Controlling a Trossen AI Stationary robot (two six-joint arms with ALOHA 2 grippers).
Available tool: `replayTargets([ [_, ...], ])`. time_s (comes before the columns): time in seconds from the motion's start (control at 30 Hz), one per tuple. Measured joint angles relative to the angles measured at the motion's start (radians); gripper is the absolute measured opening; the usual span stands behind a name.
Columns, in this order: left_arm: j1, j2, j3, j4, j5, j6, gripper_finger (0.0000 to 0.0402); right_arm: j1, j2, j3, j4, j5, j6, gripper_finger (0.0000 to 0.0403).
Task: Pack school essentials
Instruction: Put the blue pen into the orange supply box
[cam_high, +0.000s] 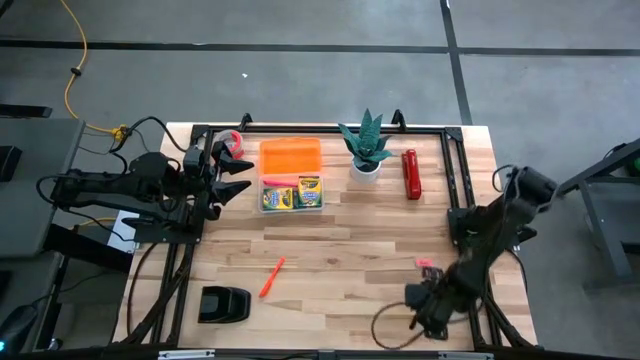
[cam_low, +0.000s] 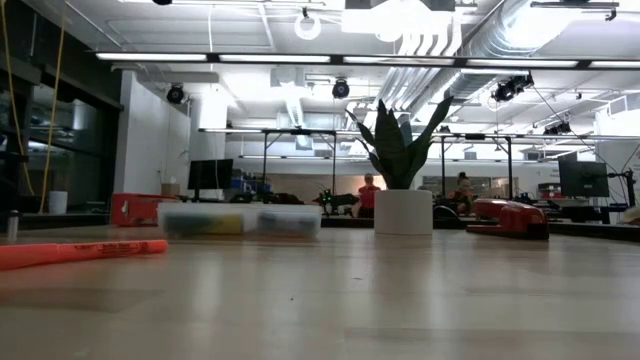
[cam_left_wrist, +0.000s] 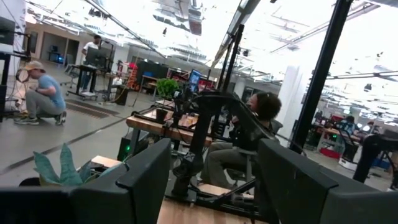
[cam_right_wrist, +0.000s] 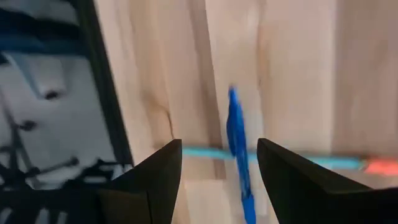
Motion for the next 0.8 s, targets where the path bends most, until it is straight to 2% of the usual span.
replayTargets([
  [0.17,0.000,0.000,0.000,0.000,0.000,0.000,0.0231,0.060,0.090,-0.001,0.003,0.000,0.032,0.0201],
  [0.4,0.000,0.000,0.000,0.003,0.000,-0.034,0.0231,0.061,0.167,-0.001,0.014,0.015,0.015,0.0201],
  [0.7,0.000,0.000,0.000,0.003,0.000,-0.035,0.0231,0.061,0.198,-0.001,0.026,0.033,0.046,0.0199],
  [0.8,0.000,0.000,0.000,0.003,0.000,-0.035,0.0231,0.061,0.198,-0.001,0.026,0.049,0.058,0.0182],
])
